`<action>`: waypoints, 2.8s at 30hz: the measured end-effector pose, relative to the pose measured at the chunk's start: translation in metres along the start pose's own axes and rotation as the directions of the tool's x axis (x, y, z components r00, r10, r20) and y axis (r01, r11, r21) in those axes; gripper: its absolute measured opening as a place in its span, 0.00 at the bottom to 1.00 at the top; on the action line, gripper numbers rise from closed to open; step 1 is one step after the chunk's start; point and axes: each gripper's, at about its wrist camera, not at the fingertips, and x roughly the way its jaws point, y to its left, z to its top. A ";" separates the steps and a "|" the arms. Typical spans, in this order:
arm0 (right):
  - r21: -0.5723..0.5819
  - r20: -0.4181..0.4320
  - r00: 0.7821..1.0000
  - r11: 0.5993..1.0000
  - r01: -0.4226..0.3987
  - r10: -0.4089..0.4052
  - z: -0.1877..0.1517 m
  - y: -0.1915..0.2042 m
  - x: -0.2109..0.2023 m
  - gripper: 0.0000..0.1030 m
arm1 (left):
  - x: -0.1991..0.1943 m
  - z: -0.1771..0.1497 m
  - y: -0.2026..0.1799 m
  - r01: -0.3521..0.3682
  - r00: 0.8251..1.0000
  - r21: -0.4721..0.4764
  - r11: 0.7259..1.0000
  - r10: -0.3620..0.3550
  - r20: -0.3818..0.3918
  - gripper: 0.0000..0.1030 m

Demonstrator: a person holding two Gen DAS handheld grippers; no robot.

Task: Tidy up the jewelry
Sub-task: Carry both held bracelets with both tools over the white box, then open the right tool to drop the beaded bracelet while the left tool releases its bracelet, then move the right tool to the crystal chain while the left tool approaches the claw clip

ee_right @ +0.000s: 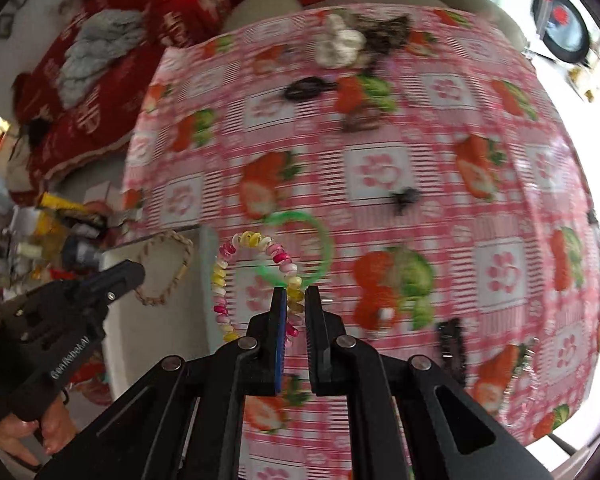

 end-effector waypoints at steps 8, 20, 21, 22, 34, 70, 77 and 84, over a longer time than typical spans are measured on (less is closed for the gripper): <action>-0.099 -0.056 0.997 0.993 -0.061 0.056 0.000 0.069 0.033 0.09 | 0.010 -0.026 0.057 -0.066 0.997 -0.105 0.992 0.063 -0.032 0.11; -0.130 -0.152 0.988 0.990 -0.057 0.037 0.009 0.110 0.093 0.09 | 0.047 -0.035 0.088 -0.131 0.990 -0.128 0.983 0.122 -0.073 0.11; -0.131 -0.157 0.987 0.990 -0.055 0.034 0.010 0.112 0.097 0.09 | 0.049 -0.035 0.088 -0.133 0.989 -0.124 0.983 0.124 -0.075 0.11; -0.132 -0.164 0.986 0.990 -0.051 0.028 0.011 0.113 0.102 0.09 | 0.053 -0.035 0.087 -0.140 0.988 -0.116 0.983 0.131 -0.077 0.11; -0.122 -0.225 0.974 0.992 -0.039 0.011 0.015 0.112 0.130 0.10 | 0.072 -0.037 0.089 -0.189 0.977 -0.108 0.976 0.176 -0.118 0.11; -0.007 -0.089 0.995 0.998 -0.054 0.053 0.006 0.049 0.042 0.57 | 0.065 -0.028 0.072 -0.186 0.973 -0.082 0.979 0.172 -0.153 0.12; 0.050 -0.079 0.996 0.998 -0.041 0.045 -0.002 0.023 0.032 0.65 | 0.053 -0.023 0.060 -0.232 0.965 -0.059 0.971 0.222 -0.142 1.00; 0.107 -0.064 0.997 0.994 -0.025 0.032 -0.010 0.000 0.023 0.83 | 0.033 -0.008 0.041 -0.254 0.962 -0.012 0.967 0.251 -0.108 1.00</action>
